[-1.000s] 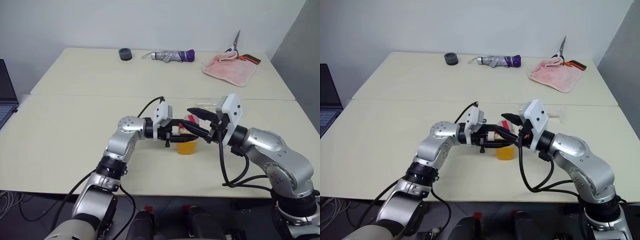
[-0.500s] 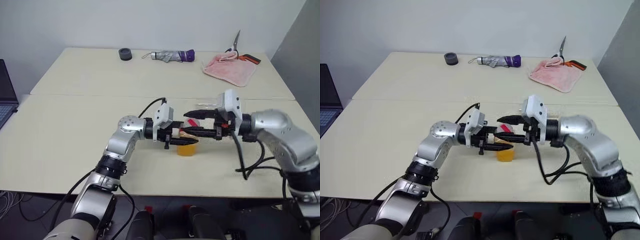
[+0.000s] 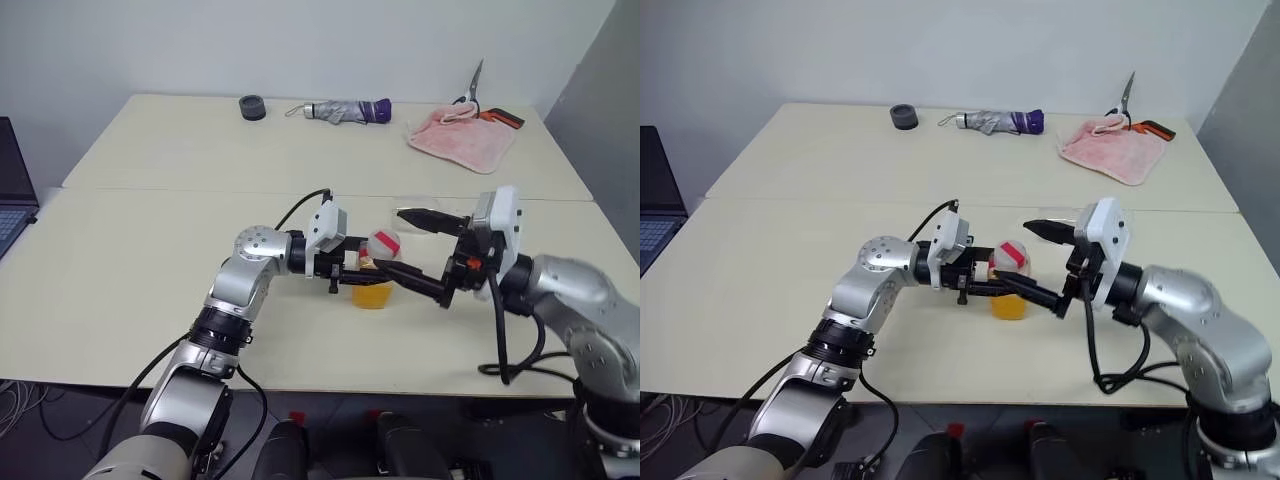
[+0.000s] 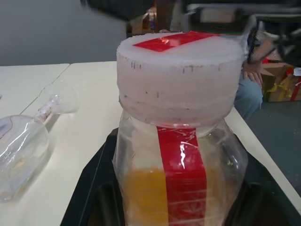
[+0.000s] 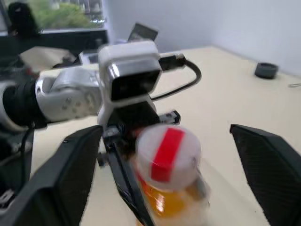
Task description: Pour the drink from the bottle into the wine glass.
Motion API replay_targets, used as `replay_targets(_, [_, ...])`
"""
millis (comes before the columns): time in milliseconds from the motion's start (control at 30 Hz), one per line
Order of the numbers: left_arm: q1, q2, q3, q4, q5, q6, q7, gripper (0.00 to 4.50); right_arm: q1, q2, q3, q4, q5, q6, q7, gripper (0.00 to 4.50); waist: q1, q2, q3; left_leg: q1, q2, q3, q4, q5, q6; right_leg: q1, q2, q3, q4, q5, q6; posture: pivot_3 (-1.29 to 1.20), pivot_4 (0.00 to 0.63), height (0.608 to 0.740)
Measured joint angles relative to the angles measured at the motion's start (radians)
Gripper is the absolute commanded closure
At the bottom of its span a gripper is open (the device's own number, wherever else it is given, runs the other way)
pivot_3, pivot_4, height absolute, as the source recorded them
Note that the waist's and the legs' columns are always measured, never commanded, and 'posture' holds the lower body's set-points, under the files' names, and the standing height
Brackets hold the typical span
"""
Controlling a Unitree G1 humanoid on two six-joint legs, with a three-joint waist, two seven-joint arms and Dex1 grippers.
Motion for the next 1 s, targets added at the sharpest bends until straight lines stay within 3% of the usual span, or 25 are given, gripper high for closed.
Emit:
replay_targets(100, [-0.020,-0.021,-0.002,0.039,0.008,-0.011,0.007,2.57,0.018,0.079,0.075,-0.070,-0.098,0.053,-0.211,0.00,-0.002,0.000,0.000,0.001,0.000,0.001,0.001,0.000,0.000,0.000,0.001,0.001,0.001,-0.001,0.001,0.00,0.150,0.740])
replay_targets(267, [-0.064,-0.040,-0.002,0.117,0.021,-0.043,0.003,2.57,0.018,0.164,0.163,-0.091,-0.229,0.099,-0.413,0.00,-0.001,0.000,0.000,0.000,0.000,0.000,0.001,0.000,0.000,0.000,0.001,0.001,0.001,-0.001,0.001,0.00,0.150,0.740])
replay_targets(667, [-0.137,-0.093,-0.002,0.269,0.052,-0.122,-0.037,2.57,0.038,0.314,0.262,-0.110,-0.376,0.126,-0.576,0.00,-0.001,0.000,0.000,-0.001,-0.001,0.000,0.000,0.000,0.000,-0.001,0.001,0.000,0.000,0.000,0.000,0.00,0.150,0.740])
replay_targets(933, [-0.155,-0.101,0.000,0.311,0.062,-0.158,-0.044,2.57,0.041,0.337,0.269,-0.108,-0.413,0.125,-0.577,2.62,-0.001,0.000,0.000,0.000,0.000,0.000,0.000,0.000,0.000,-0.001,0.001,0.000,0.000,0.000,0.000,0.00,0.150,0.740])
replay_targets(1000, [-0.155,-0.101,0.000,0.311,0.062,-0.159,-0.043,2.57,0.042,0.335,0.267,-0.107,-0.413,0.124,-0.564,2.62,-0.001,0.000,0.000,0.000,0.000,0.000,0.000,0.000,0.000,-0.001,0.001,0.000,0.000,0.000,0.000,0.00,0.150,0.740])
